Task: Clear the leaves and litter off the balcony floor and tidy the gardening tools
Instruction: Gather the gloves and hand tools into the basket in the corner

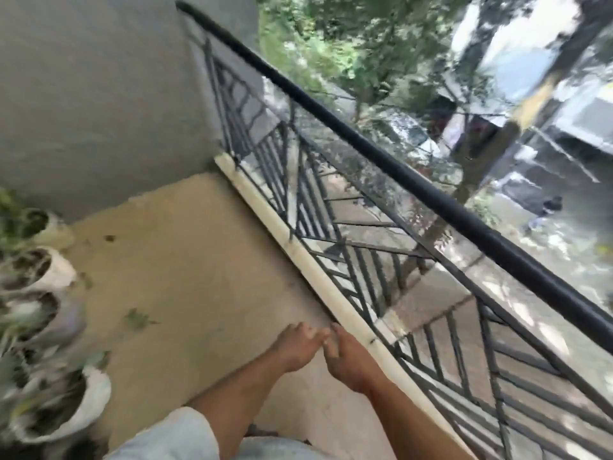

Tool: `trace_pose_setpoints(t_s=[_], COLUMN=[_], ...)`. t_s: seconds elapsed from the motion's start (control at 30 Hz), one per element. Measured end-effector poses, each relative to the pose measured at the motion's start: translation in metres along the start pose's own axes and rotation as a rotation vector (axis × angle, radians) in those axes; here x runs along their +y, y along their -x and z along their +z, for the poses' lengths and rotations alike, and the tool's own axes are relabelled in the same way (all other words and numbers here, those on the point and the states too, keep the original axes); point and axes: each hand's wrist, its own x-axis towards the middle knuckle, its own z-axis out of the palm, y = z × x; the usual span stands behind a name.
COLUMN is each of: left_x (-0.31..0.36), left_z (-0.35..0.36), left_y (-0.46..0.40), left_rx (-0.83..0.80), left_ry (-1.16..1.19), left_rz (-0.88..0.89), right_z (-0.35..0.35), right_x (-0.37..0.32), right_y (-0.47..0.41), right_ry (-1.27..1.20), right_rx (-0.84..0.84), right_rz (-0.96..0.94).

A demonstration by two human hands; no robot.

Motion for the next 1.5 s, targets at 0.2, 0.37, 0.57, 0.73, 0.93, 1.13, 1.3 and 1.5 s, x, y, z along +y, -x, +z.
trace_pose_setpoints(t_s=[0.2,0.37,0.57,0.73,0.93,1.13,1.3,1.5], left_x=[-0.129,-0.201,-0.252,-0.288,-0.312,-0.318,-0.347,-0.399], left_z=[-0.106,-0.192,-0.253,-0.293,-0.381,-0.480,-0.539,-0.609], left_y=[0.000,0.006,-0.004,-0.038,-0.095,-0.123,-0.146,-0.180], left_rx=[0.196,0.331,0.418,0.468,0.555,0.661,0.686,0.727], left_ry=[0.229,0.411,0.615,0.737,0.806,0.883,0.910,1.021], left_rz=[-0.193,-0.286,-0.317,-0.376,-0.421,-0.407,-0.497,-0.586], right_z=[0.033,0.054,0.065,0.070,0.053,0.027,0.020,0.042], right_x=[-0.128,-0.217,-0.292,-0.342,-0.421,-0.500,-0.560,-0.647], right_y=[-0.083,-0.143,-0.190,-0.251,-0.347,-0.438,-0.509,-0.591], right_ry=[0.154,0.233,0.265,0.310,0.313,0.321,0.386,0.457], right_rx=[-0.164,-0.177,-0.295,-0.355,-0.334,-0.363,-0.373,-0.429], right_rz=[-0.077,-0.161,-0.203,-0.242,-0.360,-0.435,-0.487,-0.565])
